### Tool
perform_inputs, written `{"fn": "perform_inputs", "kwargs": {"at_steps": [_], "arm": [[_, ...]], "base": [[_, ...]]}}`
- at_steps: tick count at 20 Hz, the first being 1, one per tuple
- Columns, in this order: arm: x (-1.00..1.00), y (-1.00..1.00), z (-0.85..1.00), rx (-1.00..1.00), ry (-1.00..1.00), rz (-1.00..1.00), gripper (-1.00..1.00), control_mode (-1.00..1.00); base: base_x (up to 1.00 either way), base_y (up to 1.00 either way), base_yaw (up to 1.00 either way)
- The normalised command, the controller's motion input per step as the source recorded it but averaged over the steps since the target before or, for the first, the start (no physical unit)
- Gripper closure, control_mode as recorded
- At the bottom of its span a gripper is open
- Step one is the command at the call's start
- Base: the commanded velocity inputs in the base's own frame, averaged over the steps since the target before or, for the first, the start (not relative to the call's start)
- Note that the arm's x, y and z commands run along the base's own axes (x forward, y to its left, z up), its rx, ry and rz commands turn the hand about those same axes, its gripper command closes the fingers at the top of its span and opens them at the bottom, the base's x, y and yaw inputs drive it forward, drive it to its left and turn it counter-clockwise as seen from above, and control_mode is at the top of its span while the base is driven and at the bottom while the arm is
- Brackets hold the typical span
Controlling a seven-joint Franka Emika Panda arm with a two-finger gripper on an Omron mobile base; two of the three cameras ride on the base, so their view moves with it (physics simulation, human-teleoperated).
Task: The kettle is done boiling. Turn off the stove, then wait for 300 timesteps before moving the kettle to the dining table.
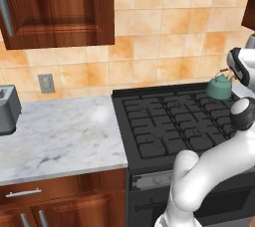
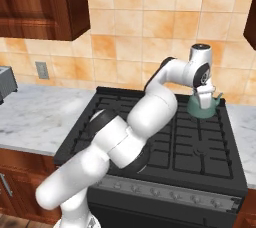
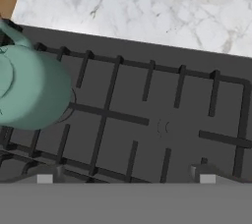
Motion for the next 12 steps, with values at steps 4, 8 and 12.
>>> {"fn": "perform_inputs", "kwargs": {"at_steps": [4,8,12], "arm": [[0.19,0.03,0.0,0.0,0.03,-0.03,-1.0,-1.0],[0.12,0.0,0.01,0.0,0.0,0.0,-1.0,-1.0],[0.13,0.0,0.04,0.0,0.0,0.0,-1.0,-1.0]], "base": [[0.0,0.0,0.0],[0.0,0.0,0.0],[0.0,0.0,0.0]]}}
